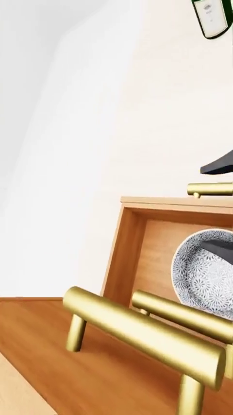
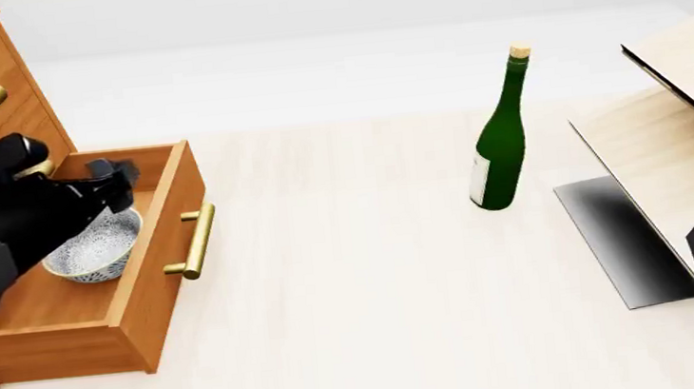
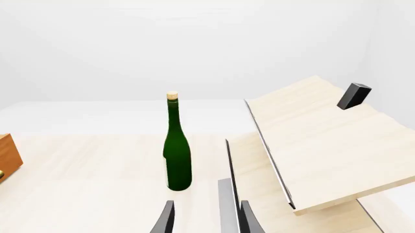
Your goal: Put the bowl in the bottom drawer of the cabinet.
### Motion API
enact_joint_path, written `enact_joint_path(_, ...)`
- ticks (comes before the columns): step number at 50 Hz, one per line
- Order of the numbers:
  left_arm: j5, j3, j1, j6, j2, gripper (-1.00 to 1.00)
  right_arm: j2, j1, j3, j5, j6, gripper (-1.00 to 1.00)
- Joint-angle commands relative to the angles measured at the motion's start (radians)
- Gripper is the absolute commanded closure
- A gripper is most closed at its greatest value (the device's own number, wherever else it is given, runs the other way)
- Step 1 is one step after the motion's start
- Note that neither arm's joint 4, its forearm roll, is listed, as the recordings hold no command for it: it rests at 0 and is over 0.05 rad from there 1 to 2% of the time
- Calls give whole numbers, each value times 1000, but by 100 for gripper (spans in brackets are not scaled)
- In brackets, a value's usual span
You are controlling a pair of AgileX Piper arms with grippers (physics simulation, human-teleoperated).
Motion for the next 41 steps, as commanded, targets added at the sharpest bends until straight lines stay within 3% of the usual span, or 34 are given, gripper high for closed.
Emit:
enact_joint_path(1,10,-12,-28,-1,-45,-100,0,0,0,0,0,-100)
enact_joint_path(30,-7,30,-124,10,-302,-100,0,0,0,0,0,-100)
enact_joint_path(38,15,34,-120,89,-373,-100,0,0,0,0,0,-100)
enact_joint_path(39,-49,81,-132,63,-377,-100,0,0,0,0,0,-100)
enact_joint_path(41,-88,102,-148,85,-370,-100,0,0,0,0,0,-100)
